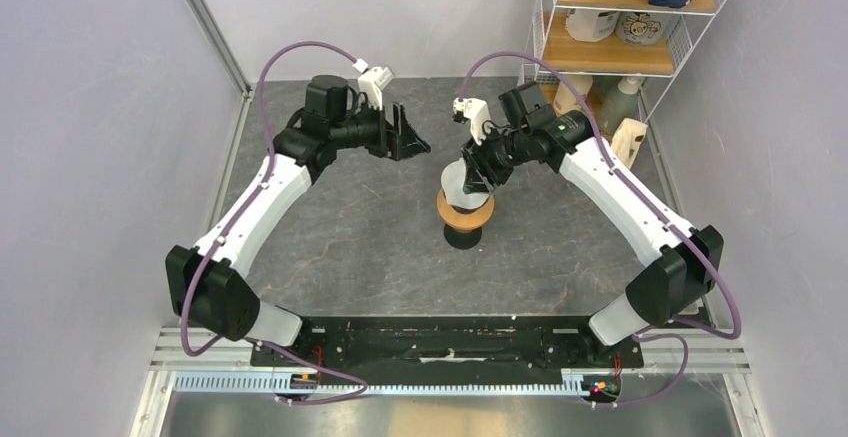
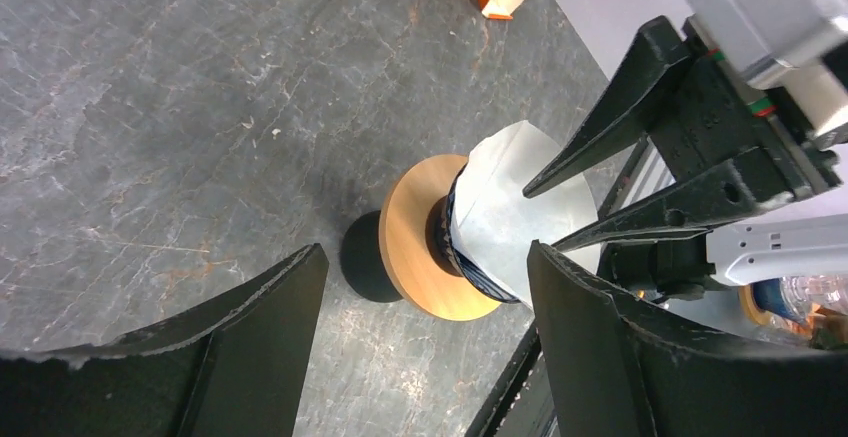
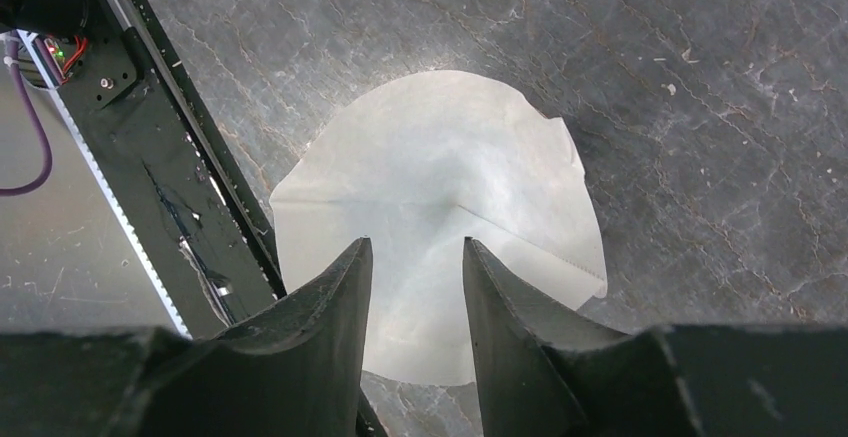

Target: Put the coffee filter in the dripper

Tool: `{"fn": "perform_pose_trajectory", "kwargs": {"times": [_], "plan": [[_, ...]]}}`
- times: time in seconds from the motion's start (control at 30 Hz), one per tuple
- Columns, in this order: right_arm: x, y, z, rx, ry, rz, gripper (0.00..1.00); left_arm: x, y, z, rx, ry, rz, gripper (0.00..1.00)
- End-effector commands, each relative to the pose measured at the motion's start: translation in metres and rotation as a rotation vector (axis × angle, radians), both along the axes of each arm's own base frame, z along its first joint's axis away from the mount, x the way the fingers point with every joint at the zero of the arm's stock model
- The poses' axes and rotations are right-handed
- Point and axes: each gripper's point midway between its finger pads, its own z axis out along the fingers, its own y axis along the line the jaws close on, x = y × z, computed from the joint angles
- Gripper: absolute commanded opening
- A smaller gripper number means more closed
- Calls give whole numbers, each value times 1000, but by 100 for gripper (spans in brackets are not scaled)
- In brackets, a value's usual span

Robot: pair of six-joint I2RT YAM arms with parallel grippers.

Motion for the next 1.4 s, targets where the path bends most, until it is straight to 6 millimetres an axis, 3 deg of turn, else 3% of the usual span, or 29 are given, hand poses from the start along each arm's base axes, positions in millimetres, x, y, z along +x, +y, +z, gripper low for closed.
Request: {"fn": "perform_pose_trajectory", "kwargs": {"times": [0.0,0.23,0.4,0.53,0.8,1.37], "plan": [[10,10,34,65,-86,-7,47,-6,6,21,-47,-61,-2,81],[11,-11,62,65,-128,-114,44,-36,4,5,-63,7,-71,68],[14,-43,51,47,-11,-245,41,-50,-8,-6,-53,56,-113,60],[12,-54,39,25,21,-287,41,-52,-17,-13,-35,80,-122,55],[18,-49,23,35,73,-284,41,-45,-28,-17,-14,102,-133,46],[25,-40,13,52,106,-264,41,-36,-49,-22,2,110,-134,44]]}}
